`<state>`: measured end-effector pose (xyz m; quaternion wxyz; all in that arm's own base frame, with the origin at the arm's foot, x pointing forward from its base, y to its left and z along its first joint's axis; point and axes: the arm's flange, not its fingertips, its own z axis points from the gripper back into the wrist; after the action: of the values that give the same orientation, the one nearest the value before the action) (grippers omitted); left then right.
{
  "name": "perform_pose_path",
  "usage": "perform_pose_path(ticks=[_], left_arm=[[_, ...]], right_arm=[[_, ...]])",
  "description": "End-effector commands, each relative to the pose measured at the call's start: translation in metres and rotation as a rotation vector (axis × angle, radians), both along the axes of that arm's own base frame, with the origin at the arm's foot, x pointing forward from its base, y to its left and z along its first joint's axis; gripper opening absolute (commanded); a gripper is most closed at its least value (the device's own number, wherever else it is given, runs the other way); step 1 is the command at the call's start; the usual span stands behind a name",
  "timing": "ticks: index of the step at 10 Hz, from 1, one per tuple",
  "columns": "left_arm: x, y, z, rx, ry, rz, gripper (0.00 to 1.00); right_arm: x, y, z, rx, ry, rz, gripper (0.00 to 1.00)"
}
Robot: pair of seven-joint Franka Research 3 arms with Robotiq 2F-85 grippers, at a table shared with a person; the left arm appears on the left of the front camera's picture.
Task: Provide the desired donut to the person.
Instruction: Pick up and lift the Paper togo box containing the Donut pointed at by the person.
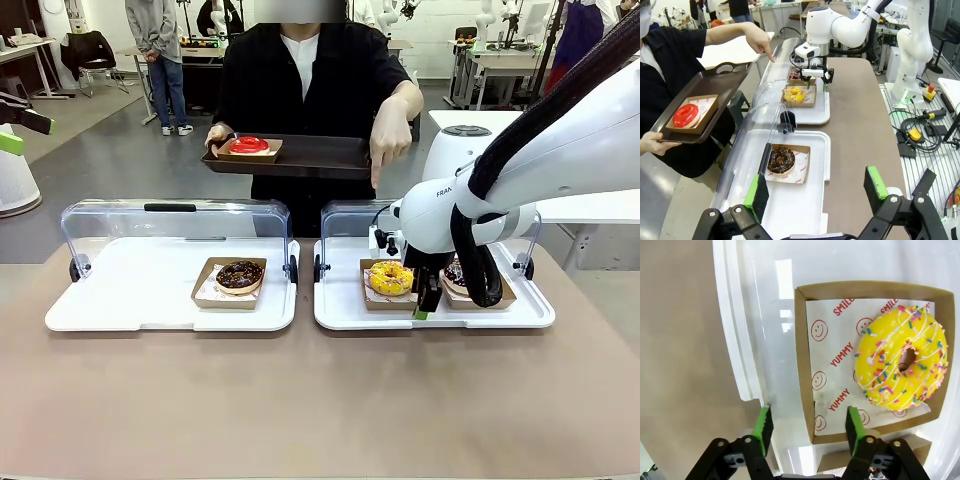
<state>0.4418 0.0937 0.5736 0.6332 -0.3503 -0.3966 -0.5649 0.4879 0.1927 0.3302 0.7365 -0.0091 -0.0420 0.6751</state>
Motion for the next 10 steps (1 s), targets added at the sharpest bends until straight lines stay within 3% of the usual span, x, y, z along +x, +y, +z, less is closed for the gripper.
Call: perform_pose_path(ticks=[1, 2, 10], left_arm=[[-0.0012, 0.0006, 0.0003, -0.008, -0.005, 0.002, 1.00], [-0.0012, 0.0006, 0.0003, -0.008, -0.005, 0.002, 1.00], [-0.0012, 0.0006, 0.0003, -0.008, -0.005, 0.002, 1.00]], right_arm=[[0.0034, -0.0019, -0.0025, -0.005, -0.020, 0.019, 0.36], [0.0033, -0.0019, -0.0025, -0.004, -0.018, 0.018, 0.00], [0.0010, -0.0007, 0.0019, -0.020, -0.024, 0.019, 0.00]])
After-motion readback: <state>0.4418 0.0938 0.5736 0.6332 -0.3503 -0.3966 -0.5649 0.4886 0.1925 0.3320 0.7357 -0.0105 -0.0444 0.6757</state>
